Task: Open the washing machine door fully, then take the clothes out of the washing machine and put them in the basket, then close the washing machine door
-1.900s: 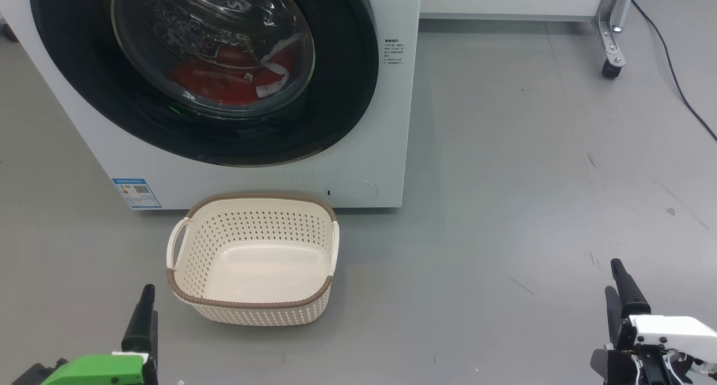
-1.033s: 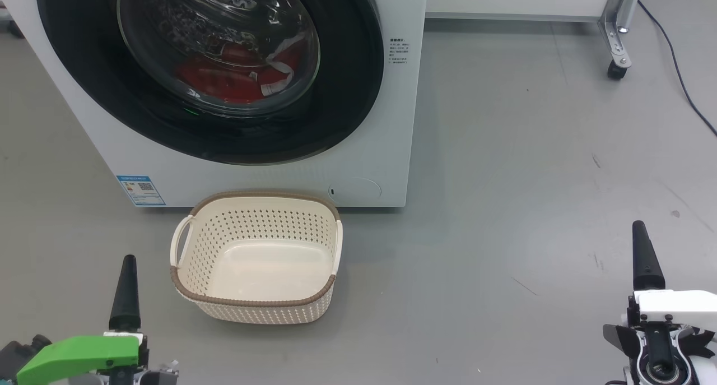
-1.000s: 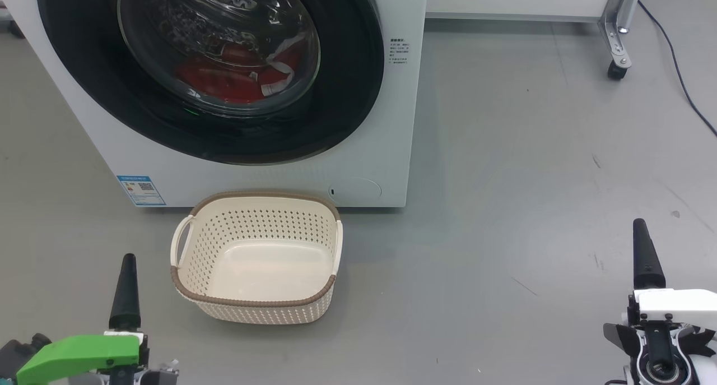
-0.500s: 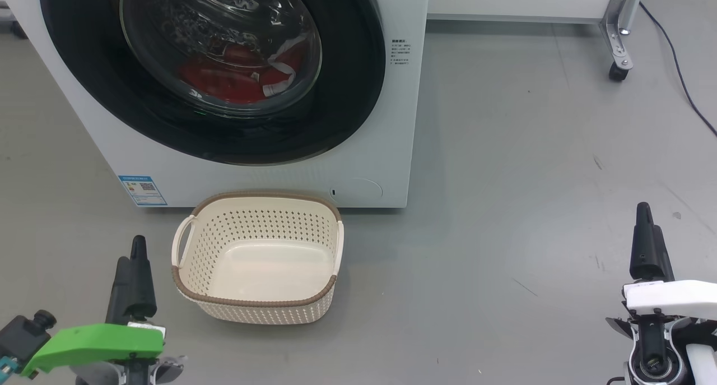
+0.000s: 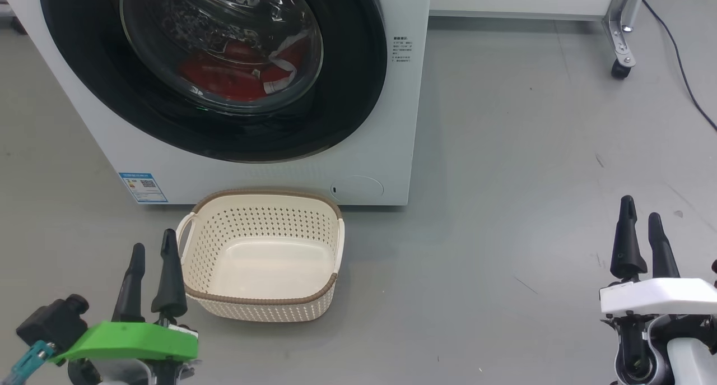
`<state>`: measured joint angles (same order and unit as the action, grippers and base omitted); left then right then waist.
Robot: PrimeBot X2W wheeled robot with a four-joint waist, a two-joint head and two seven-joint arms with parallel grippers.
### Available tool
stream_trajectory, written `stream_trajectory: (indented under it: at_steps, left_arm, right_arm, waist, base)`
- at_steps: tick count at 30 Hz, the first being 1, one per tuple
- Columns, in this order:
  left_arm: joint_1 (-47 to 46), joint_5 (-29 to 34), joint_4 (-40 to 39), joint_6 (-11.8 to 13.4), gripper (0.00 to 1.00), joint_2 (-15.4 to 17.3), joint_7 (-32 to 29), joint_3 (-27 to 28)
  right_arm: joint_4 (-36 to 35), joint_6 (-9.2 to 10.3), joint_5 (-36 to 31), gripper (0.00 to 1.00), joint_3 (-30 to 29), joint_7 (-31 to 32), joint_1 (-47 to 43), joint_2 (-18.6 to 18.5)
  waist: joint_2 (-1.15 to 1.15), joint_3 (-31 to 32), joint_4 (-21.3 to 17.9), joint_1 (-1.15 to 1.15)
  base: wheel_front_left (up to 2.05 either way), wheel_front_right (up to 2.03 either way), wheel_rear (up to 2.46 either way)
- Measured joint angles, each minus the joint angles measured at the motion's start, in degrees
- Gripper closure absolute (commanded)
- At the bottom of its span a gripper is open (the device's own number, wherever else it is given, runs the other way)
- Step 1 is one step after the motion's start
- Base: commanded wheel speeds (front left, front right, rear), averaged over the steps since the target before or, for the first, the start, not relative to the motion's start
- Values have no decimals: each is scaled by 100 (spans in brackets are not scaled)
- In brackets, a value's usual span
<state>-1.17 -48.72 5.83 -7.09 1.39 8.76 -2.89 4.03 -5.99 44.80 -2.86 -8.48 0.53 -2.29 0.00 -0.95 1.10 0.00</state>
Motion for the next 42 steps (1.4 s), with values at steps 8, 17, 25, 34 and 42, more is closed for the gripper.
stream_trajectory:
  at_steps: [8, 17, 25, 34, 42]
  left_arm:
    - [4, 1048, 47, 0, 0, 18, 132, -167]
    - [9, 2285, 141, 156, 0, 38, 326, -379]
    - [18, 3278, 314, 296, 0, 57, 472, -603]
    - [37, 3672, 661, 457, 0, 63, 554, -740]
    - [53, 3481, 888, 580, 0, 71, 568, -744]
  right_arm:
    - [49, 115, -795, 0, 199, -146, -90, -113]
    - [224, 221, -1796, 0, 503, -348, -107, -164]
    - [389, 320, -2584, 0, 738, -457, -110, -257]
    - [595, 465, -2997, 0, 845, -495, -110, -272]
    - [751, 471, -2987, 0, 854, -495, -108, -240]
  waist:
    - [0, -6, 9, 0]
    - [0, -6, 10, 0]
    - [0, 4, 6, 0]
    - [0, 10, 5, 0]
    - [0, 32, -5, 0]
  base:
    - [0, 0, 0]
    - [0, 0, 0]
    - [0, 0, 0]
    - [0, 0, 0]
    - [0, 0, 0]
